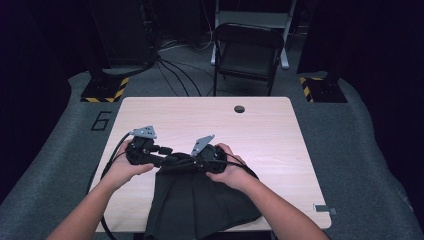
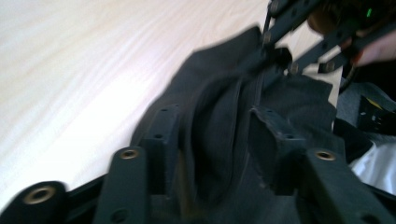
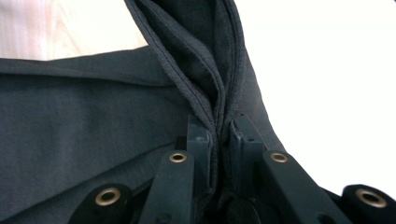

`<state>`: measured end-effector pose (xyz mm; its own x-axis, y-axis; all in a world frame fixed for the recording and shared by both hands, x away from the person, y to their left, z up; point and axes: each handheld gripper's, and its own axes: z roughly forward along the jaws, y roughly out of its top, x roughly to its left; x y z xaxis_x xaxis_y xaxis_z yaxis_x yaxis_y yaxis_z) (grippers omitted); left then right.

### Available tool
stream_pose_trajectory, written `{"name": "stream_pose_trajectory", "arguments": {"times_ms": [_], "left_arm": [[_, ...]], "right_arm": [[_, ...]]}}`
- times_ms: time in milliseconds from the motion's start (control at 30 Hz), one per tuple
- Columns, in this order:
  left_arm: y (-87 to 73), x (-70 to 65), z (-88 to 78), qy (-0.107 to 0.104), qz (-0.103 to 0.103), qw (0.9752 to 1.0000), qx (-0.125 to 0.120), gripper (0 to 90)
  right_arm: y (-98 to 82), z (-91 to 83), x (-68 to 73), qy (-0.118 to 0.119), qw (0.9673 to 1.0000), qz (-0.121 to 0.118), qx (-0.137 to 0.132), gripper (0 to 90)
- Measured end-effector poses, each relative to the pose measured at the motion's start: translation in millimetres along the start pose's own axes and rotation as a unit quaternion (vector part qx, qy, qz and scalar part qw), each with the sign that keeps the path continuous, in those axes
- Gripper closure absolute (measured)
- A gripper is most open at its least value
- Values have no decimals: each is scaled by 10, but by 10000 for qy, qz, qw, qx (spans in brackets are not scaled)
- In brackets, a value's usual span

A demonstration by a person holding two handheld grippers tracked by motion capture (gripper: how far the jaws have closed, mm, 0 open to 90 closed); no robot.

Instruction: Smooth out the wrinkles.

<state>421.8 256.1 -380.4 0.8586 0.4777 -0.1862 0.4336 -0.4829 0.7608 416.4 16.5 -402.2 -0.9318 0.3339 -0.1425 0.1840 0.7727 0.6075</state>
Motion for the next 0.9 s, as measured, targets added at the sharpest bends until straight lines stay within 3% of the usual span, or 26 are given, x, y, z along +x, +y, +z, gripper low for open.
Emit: {"name": "stream_pose_trajectory", "arguments": {"times_ms": [300,533,633,733,900], "left_arm": [[103,-65,286,7,172,9998,-42,432],[69,-99,418,-73,259,9994,210,415],[34,-103,476,-27,265,9991,329,415],[2,-105,523,130,343,9980,508,492],[17,-102,528,309,363,9976,504,639]], "right_arm": [[81,-17,-22,91,9999,-80,83,816],[71,-17,-53,21,10000,-11,-19,818],[95,-29,-52,34,10000,-15,62,818],[108,-26,-59,35,10000,5,55,818],[110,-20,-78,14,10000,60,61,814]]}}
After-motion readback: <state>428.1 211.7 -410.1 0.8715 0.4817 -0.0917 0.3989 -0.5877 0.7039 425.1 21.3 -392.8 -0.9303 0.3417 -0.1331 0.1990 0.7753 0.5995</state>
